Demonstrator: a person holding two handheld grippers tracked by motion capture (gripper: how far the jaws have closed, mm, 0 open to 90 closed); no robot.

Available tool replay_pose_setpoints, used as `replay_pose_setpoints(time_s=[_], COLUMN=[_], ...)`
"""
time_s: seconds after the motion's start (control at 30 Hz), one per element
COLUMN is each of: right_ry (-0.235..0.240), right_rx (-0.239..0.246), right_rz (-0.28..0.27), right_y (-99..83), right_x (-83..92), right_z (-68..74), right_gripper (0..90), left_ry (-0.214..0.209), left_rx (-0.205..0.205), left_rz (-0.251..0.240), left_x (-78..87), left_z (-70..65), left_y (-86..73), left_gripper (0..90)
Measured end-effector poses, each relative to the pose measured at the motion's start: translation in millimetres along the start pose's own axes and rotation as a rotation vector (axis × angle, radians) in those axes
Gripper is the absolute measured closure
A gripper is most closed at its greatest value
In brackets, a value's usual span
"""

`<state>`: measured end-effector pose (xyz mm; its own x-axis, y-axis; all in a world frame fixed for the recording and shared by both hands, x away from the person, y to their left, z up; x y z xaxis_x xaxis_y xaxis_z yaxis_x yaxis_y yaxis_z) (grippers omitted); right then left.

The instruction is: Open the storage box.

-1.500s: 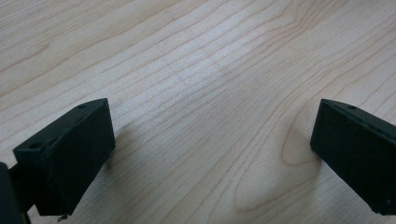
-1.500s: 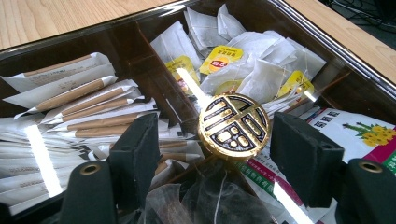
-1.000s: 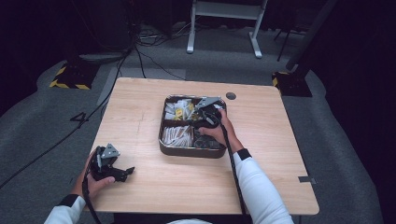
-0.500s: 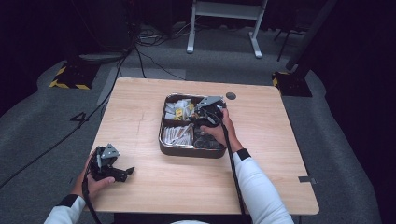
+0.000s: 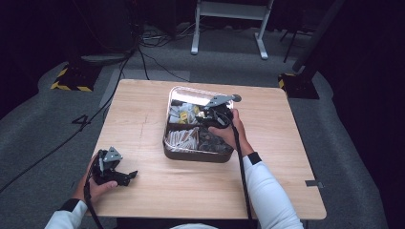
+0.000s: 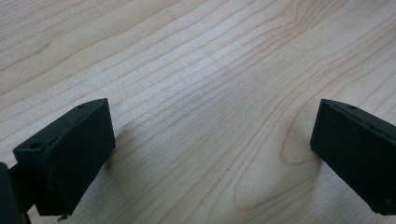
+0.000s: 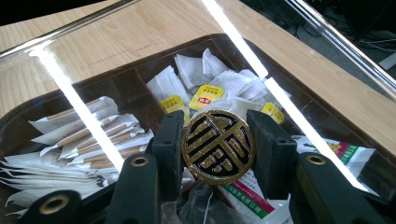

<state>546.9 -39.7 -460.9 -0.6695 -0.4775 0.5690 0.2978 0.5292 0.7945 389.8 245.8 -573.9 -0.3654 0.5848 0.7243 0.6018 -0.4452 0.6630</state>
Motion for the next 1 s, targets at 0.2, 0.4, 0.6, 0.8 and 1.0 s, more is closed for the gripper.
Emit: replay_pose_setpoints(time_s=[0.2,0.4,0.6,0.8,1.0], right_ry=[0.001,0.004,0.007,-0.008,-0.016], right_rx=[-0.003,-0.006,-0.016,-0.018,-0.014], right_rz=[-0.012,-0.017,-0.027,-0.038,-0.021], right_y=[3.7,7.1,9.8,12.4,7.8], right_x=[6.6,12.8,18.8,23.8,25.4], right_z=[-2.5,-5.8,-9.9,-16.8,-21.2], right_gripper=[58.9,58.9,58.9,58.9,58.9], left_ry=[0.000,-0.001,-0.001,0.000,0.000], left_rx=[0.000,0.000,0.000,0.000,0.000], left_rz=[0.000,-0.001,-0.001,0.000,-0.001], left_x=[0.0,-0.1,-0.1,0.0,0.0], left_z=[0.0,-0.1,0.0,0.0,0.0], left_y=[0.0,0.1,0.1,0.0,0.1], left_gripper=[0.2,0.1,0.1,0.2,0.2])
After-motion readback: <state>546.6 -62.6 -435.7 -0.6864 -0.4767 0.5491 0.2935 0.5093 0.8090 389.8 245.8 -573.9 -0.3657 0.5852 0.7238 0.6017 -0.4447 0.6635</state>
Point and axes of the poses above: each handheld gripper's, and its own axes: x roughly backward along the jaws, y roughly out of its top, z roughly to its left, the point moved 9 cm from there along -x, roughly forward along the jaws, and after that the axes turned 13 degrees about -y, right-handed, at the moved point
